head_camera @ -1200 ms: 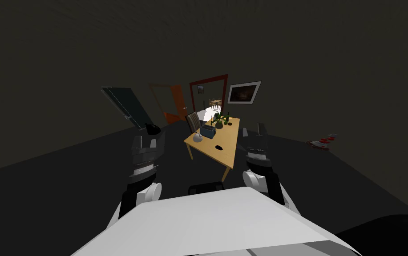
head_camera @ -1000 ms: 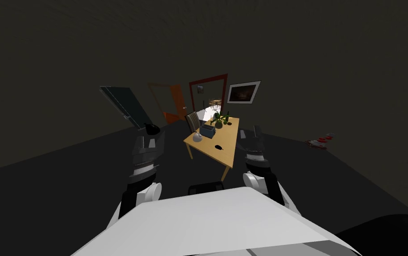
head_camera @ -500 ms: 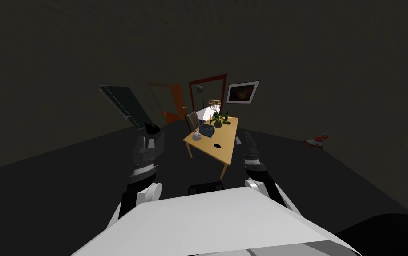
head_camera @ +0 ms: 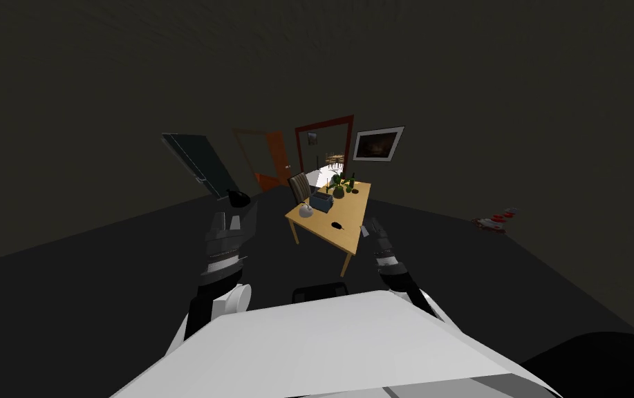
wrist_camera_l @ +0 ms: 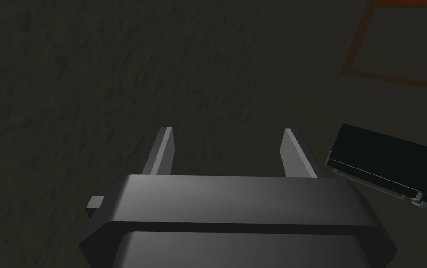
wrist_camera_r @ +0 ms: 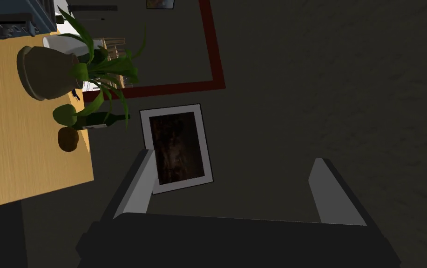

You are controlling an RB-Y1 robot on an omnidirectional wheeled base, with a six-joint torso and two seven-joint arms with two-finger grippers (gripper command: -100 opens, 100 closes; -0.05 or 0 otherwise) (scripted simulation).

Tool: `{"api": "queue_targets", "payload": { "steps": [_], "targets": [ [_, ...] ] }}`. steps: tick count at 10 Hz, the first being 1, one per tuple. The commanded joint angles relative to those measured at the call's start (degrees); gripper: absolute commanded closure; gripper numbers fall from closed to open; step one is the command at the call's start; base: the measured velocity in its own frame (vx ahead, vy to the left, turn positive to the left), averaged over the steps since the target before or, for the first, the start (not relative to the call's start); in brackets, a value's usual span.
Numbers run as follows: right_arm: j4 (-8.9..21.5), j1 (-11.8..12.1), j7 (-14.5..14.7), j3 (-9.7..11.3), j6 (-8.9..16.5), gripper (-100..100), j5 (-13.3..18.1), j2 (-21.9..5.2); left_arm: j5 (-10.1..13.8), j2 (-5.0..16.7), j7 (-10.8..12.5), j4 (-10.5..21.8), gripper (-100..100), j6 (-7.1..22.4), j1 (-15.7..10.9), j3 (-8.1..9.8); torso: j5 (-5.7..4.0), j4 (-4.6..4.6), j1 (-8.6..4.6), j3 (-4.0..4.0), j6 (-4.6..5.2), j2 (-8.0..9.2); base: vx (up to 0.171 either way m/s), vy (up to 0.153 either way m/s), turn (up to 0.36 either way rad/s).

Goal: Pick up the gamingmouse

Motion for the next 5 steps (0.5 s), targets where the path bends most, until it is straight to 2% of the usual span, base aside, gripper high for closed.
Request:
{"api": "queue_targets", "payload": {
  "steps": [1,2,3,5],
  "targets": [
    [2.6,1.2,0.1,1.4,0.9,-100,-0.2,-2.7,0.0,0.0,0.0,0.0,0,0.0,0.0,0.0,0.0,0.0,0.0,0.0,0.0,0.0,-0.056,-0.089,0.11],
    [4.0,1.7,0.3,2.3,1.2,-100,-0.2,-4.6,0.0,0.0,0.0,0.0,0,0.0,0.0,0.0,-0.01,0.0,-0.06,0.0,0.0,0.0,-0.054,-0.101,0.143],
    [4.7,1.7,0.3,2.3,1.2,-100,-0.2,-4.6,0.0,0.0,0.0,0.0,0,0.0,0.0,0.0,-0.03,0.0,-0.11,0.0,-0.01,-0.01,-0.032,-0.072,0.055],
    [8.8,2.4,0.8,4.3,1.9,-100,-0.3,-8.7,0.0,0.0,0.0,0.0,0,0.0,0.0,0.0,0.01,-0.02,0.05,-0.07,-0.01,-0.12,-0.03,-0.054,0.169]
  ]
}}
